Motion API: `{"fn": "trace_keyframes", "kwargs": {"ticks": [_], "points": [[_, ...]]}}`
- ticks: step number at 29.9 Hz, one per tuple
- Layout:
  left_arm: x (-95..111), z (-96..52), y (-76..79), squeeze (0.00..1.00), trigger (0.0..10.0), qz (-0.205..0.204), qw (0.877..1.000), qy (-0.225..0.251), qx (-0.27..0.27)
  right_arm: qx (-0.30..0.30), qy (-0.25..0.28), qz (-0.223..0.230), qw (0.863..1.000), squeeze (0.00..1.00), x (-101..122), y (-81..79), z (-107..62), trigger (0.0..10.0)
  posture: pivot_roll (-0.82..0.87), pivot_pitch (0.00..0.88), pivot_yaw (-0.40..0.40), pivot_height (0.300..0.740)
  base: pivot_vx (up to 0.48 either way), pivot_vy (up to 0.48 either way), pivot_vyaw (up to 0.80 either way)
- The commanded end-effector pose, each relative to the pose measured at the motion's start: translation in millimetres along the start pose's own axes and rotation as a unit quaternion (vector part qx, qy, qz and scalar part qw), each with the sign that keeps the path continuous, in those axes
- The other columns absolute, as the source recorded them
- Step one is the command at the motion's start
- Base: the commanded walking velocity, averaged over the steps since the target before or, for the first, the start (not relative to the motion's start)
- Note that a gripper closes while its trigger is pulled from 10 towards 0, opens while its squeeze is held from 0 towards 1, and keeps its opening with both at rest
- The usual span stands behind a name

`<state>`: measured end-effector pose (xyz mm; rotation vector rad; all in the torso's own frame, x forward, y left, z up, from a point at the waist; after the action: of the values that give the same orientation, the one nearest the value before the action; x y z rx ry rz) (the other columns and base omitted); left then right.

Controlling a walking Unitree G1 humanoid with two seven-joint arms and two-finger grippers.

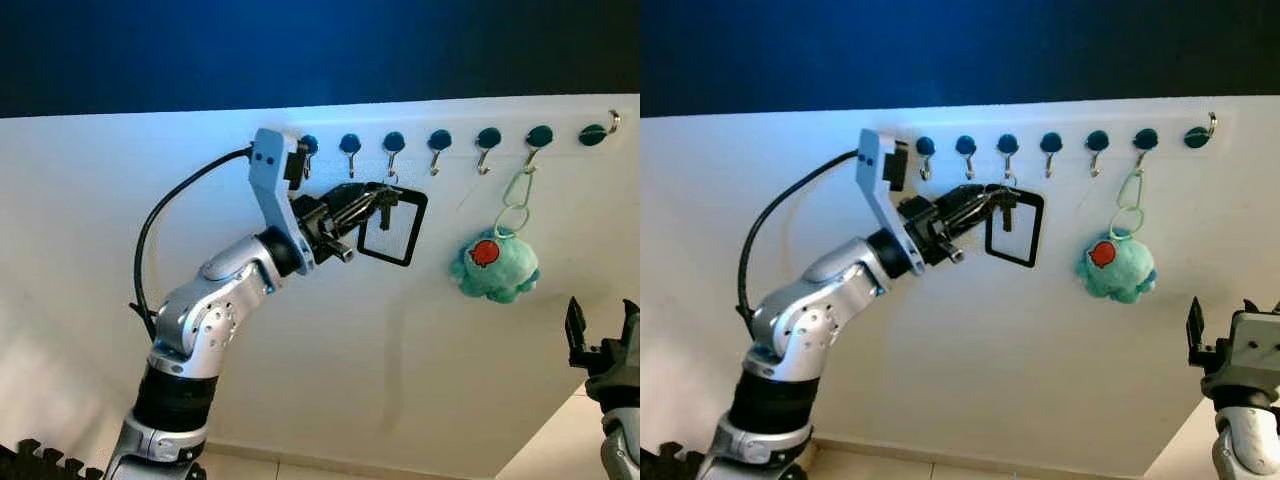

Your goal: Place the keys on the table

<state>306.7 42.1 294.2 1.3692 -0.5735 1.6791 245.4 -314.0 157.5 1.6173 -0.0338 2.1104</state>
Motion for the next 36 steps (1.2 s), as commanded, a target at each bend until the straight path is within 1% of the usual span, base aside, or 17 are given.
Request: {"fn": "trace_keyframes", "kwargs": {"ticks": [1,4,5,6,7,8,9,10,11,13,14,15,16,18,28,29,36], "points": [[0,3.2,-0.8,0.0,10.0,0.002,1.0,0.002,0.005,0.003,-0.007,-0.003,1.0,0.0,-4,-1.1,-4.6,10.0,-0.1,0.091,0.095,0.74,0.0,0.0,0.0],[0,4.1,-1.1,0.0,10.0,0.002,1.0,0.003,0.005,0.002,-0.007,-0.003,1.0,0.0,-4,-1.0,-5.1,10.0,-0.1,0.091,0.095,0.74,0.0,0.0,0.0],[2,4.6,-1.5,0.0,8.8,0.002,1.0,0.006,0.006,0.002,-0.008,-0.003,1.0,0.0,-4,-0.8,-5.6,10.0,-0.1,0.091,0.095,0.74,0.0,0.0,0.0],[2,4.6,-1.5,0.0,8.8,0.002,1.0,0.006,0.006,0.002,-0.008,-0.003,1.0,0.0,-4,-0.8,-5.6,10.0,-0.1,0.091,0.095,0.74,0.0,0.0,0.0],[2,4.7,-1.6,0.0,8.5,0.001,1.0,0.007,0.006,0.001,-0.008,-0.003,1.0,0.0,-4,-0.8,-5.8,10.0,-0.1,0.091,0.095,0.74,0.0,0.0,0.0],[3,4.7,-1.6,0.0,7.4,0.002,1.0,0.008,0.006,0.001,-0.009,-0.002,1.0,0.0,-4,-0.8,-6.0,10.0,-0.1,0.091,0.095,0.74,0.0,0.0,0.0],[3,4.7,-1.6,0.0,7.4,0.002,1.0,0.008,0.006,0.001,-0.009,-0.002,1.0,0.0,-4,-0.8,-6.0,10.0,-0.1,0.091,0.095,0.74,0.0,0.0,0.0],[3,4.5,-1.6,0.0,6.3,0.002,1.0,0.008,0.005,0.001,-0.009,-0.002,1.0,0.0,-5,-1.1,-6.0,10.0,-0.1,0.093,0.096,0.74,0.0,0.0,0.0],[3,4.5,-1.6,0.0,4.5,0.003,1.0,0.008,0.005,0.002,-0.009,-0.002,1.0,0.0,-5,-1.7,-5.8,10.0,-0.09,0.093,0.095,0.74,0.0,0.0,0.0],[3,4.4,-1.5,0.0,4.2,0.003,1.0,0.009,0.005,0.002,-0.01,-0.001,1.0,0.0,-5,-2.4,-5.4,10.0,-0.09,0.093,0.095,0.74,0.0,0.0,0.0],[3,4.2,-1.6,0.0,3.0,0.003,1.0,0.008,0.005,0.003,-0.01,0.0,1.0,0.0,-5,-3.2,-4.9,10.0,-0.09,0.092,0.094,0.74,0.0,0.0,0.0],[3,4.2,-1.6,0.0,3.0,0.003,1.0,0.008,0.005,0.003,-0.01,0.0,1.0,0.0,-5,-3.2,-4.9,10.0,-0.09,0.092,0.094,0.74,0.0,0.0,0.0],[3,3.8,-2.0,0.0,1.5,0.004,1.0,0.008,0.005,0.004,-0.01,0.0,1.0,0.0,-5,-3.9,-4.4,10.0,-0.09,0.092,0.094,0.74,0.0,0.0,0.0],[3,3.1,-2.9,0.0,0.0,0.004,1.0,0.008,0.007,0.004,-0.009,0.001,1.0,0.0,-5,-4.4,-3.6,10.0,-0.09,0.092,0.093,0.74,0.0,0.0,0.0],[4,1.0,-2.5,0.0,0.2,0.004,1.0,0.008,0.007,0.006,-0.01,0.001,1.0,0.0,-5,-4.6,-2.7,10.0,-0.09,0.091,0.089,0.74,0.0,0.0,0.0],[4,0.9,-1.9,0.0,10.0,0.003,1.0,0.008,0.006,0.006,-0.01,0.001,1.0,0.0,-5,-4.7,-2.8,10.0,-0.09,0.091,0.089,0.74,0.0,0.0,0.0],[10,-9.1,15.4,0.0,10.0,-0.019,0.998,-0.003,-0.061,0.006,-0.011,0.0,1.0,0.0,-6,-4.7,-4.3,10.0,-0.08,0.095,0.091,0.74,0.0,0.0,0.0]]}}
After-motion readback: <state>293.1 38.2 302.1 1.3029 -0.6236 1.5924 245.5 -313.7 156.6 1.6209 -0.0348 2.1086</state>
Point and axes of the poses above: a point about 5 cm out from each wrist's last joint towards the gripper, its own z axis pointing out of the wrist towards the gripper, its own x axis along the axis of the wrist's last joint, y = z × x, the point moved 1 cm from there along z, pointing out of the wrist towards the gripper, and after that the axes turned 4 degrees about -z, right-handed, at the moved point
